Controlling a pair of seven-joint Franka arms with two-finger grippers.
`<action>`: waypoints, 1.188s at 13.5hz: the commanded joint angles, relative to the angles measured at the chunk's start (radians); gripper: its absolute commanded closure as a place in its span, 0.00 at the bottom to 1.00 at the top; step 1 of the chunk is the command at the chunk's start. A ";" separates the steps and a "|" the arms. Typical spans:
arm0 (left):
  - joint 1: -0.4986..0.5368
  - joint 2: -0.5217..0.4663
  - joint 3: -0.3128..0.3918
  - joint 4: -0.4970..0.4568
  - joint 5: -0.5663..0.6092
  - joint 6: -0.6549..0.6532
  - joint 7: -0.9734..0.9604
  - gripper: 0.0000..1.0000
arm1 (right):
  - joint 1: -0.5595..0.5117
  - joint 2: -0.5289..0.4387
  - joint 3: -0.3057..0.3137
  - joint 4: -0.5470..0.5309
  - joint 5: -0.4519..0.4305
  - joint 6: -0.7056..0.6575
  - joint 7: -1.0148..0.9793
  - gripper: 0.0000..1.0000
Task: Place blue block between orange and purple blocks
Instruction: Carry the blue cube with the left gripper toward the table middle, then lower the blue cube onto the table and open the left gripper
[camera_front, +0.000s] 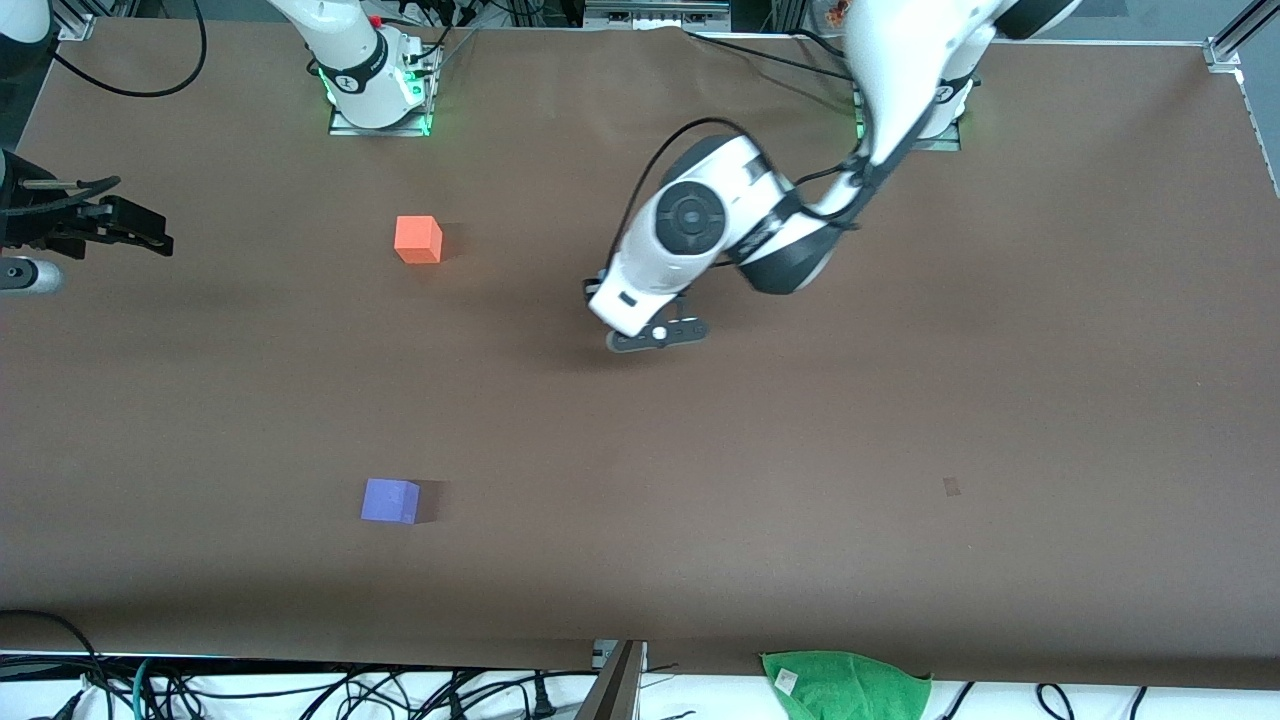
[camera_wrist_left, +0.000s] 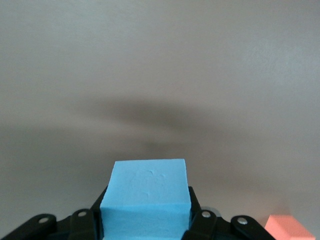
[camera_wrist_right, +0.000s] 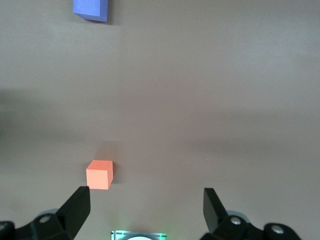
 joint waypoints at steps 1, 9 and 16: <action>-0.152 0.084 0.140 0.078 -0.003 0.076 -0.036 0.92 | -0.004 0.029 0.000 0.018 0.006 0.005 -0.002 0.00; -0.269 0.196 0.217 0.090 -0.002 0.263 -0.106 0.65 | 0.002 0.057 0.000 0.017 0.009 0.028 0.010 0.00; -0.274 0.190 0.228 0.087 0.068 0.280 -0.091 0.00 | 0.004 0.099 0.003 0.017 0.020 0.065 0.010 0.00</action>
